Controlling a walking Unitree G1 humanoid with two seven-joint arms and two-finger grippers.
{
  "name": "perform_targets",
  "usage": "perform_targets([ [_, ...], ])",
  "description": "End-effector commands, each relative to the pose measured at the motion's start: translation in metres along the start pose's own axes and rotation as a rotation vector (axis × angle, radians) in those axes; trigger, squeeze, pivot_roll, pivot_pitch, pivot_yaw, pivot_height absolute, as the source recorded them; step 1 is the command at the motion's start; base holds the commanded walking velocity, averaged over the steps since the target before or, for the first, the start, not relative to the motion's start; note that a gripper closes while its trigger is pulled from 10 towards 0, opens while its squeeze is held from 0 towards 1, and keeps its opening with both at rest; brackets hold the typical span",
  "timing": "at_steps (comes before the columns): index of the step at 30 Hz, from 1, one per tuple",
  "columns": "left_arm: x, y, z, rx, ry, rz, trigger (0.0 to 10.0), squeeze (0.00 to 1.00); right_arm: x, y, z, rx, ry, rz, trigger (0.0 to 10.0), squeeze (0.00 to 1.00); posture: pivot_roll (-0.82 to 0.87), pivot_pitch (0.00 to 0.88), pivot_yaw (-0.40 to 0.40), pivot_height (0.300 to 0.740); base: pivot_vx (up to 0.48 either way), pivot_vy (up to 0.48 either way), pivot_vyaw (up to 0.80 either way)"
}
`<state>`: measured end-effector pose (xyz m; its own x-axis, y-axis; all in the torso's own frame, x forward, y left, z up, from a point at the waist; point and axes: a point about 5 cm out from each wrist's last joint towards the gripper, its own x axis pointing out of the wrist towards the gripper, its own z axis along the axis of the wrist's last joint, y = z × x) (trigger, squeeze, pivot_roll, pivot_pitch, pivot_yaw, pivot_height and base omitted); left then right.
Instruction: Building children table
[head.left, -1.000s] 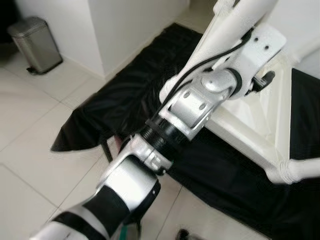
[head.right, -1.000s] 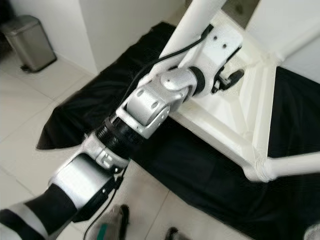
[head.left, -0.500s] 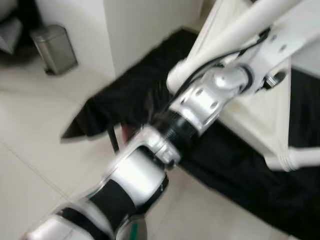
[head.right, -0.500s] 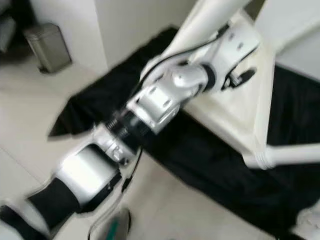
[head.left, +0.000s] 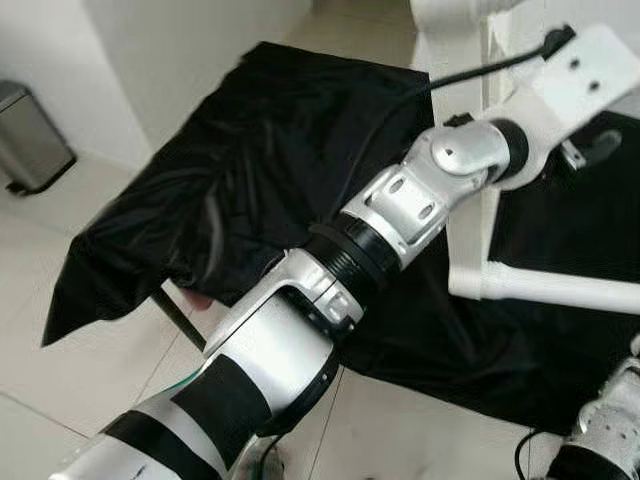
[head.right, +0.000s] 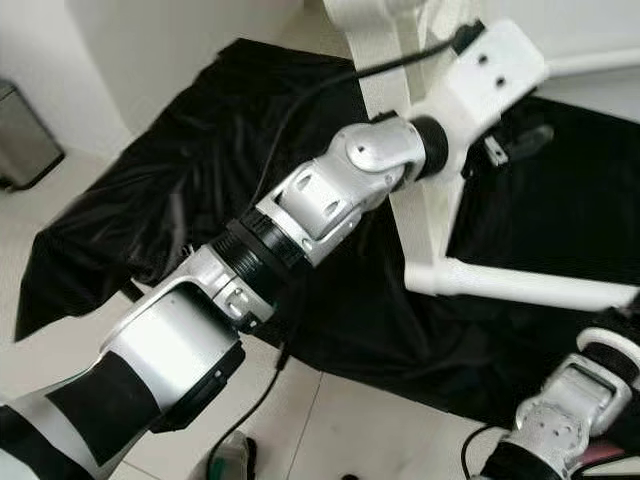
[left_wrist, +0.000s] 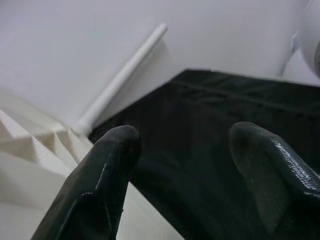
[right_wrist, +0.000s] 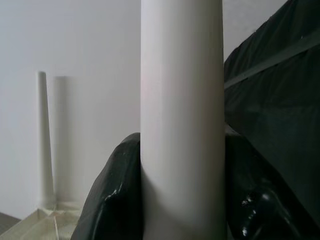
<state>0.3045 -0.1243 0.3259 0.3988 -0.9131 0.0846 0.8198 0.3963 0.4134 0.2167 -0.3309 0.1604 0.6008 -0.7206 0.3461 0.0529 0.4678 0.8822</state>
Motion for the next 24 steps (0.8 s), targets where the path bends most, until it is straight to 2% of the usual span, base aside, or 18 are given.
perform_targets([
  [1,0.006,-0.019,-0.028,-0.117,0.082,-0.027,10.0,0.00,-0.045,-0.052,-0.037,-0.239,0.353,-0.217,10.0,0.00,0.10,0.244,0.152,0.740,0.000,0.000,0.00],
  [4,0.007,-0.020,-0.028,-0.123,0.081,-0.029,10.0,0.00,-0.043,-0.046,-0.039,-0.275,0.382,-0.172,10.0,0.00,0.09,0.246,0.154,0.740,0.000,0.000,0.00],
  [5,0.007,-0.019,-0.028,-0.134,0.079,-0.024,10.0,0.00,-0.040,-0.039,-0.042,-0.288,0.407,-0.125,10.0,0.00,0.09,0.247,0.152,0.740,0.000,0.000,0.00],
  [7,0.006,-0.015,-0.028,-0.155,0.073,-0.007,10.0,0.00,-0.034,-0.023,-0.050,-0.426,0.476,-0.007,10.0,0.00,0.09,0.250,0.145,0.740,0.000,0.000,0.00],
  [8,0.006,-0.015,-0.028,-0.155,0.073,-0.007,10.0,0.00,-0.034,-0.023,-0.050,-0.426,0.476,-0.007,10.0,0.00,0.09,0.250,0.145,0.740,0.000,0.000,0.00],
  [9,0.006,-0.015,-0.028,-0.160,0.070,-0.003,10.0,0.00,-0.033,-0.019,-0.052,-0.465,0.492,0.022,10.0,0.00,0.09,0.250,0.145,0.740,0.000,0.000,0.00],
  [10,0.005,-0.014,-0.028,-0.161,0.064,0.002,10.0,0.00,-0.029,-0.015,-0.052,-0.426,0.475,0.008,10.0,0.29,0.09,0.253,0.136,0.740,0.000,0.000,0.00],
  [11,0.005,-0.014,-0.028,-0.161,0.064,0.002,10.0,0.00,-0.029,-0.015,-0.052,-0.426,0.475,0.008,10.0,0.29,0.09,0.253,0.136,0.740,0.000,0.000,0.00],
  [12,0.004,-0.014,-0.028,-0.160,0.059,0.005,10.0,0.00,-0.027,-0.014,-0.051,-0.381,0.460,-0.011,10.0,0.29,0.09,0.253,0.136,0.740,0.000,0.000,0.00],
  [13,0.004,-0.014,-0.029,-0.160,0.059,0.006,10.0,0.00,-0.028,-0.011,-0.051,-0.376,0.450,-0.007,10.0,1.00,0.10,0.255,0.127,0.740,0.000,0.000,0.00],
  [16,0.003,-0.014,-0.030,-0.159,0.062,0.005,10.0,0.00,-0.031,-0.008,-0.051,-0.350,0.450,0.002,10.0,1.00,0.11,0.254,0.125,0.740,0.000,0.000,0.00],
  [17,0.002,-0.014,-0.032,-0.158,0.070,0.004,10.0,0.00,-0.038,-0.004,-0.049,-0.305,0.450,0.013,10.0,1.00,0.11,0.255,0.126,0.740,0.000,0.000,0.00],
  [18,0.002,-0.014,-0.032,-0.158,0.070,0.004,10.0,0.00,-0.038,-0.004,-0.049,-0.305,0.450,0.013,10.0,1.00,0.11,0.255,0.126,0.740,0.000,0.000,0.00],
  [20,0.001,-0.015,-0.035,-0.162,0.077,-0.008,10.0,0.00,-0.052,0.000,-0.044,-0.256,0.448,0.008,10.0,1.00,0.10,0.257,0.131,0.740,0.000,0.000,0.00],
  [23,0.001,-0.016,-0.036,-0.166,0.077,-0.015,10.0,0.00,-0.057,0.000,-0.042,-0.252,0.450,0.002,10.0,1.00,0.10,0.257,0.131,0.740,0.000,0.000,0.00],
  [24,0.001,-0.016,-0.035,-0.169,0.074,-0.020,10.0,0.00,-0.064,0.001,-0.040,-0.241,0.459,-0.006,10.0,1.00,0.09,0.259,0.142,0.740,0.000,0.000,0.00],
])
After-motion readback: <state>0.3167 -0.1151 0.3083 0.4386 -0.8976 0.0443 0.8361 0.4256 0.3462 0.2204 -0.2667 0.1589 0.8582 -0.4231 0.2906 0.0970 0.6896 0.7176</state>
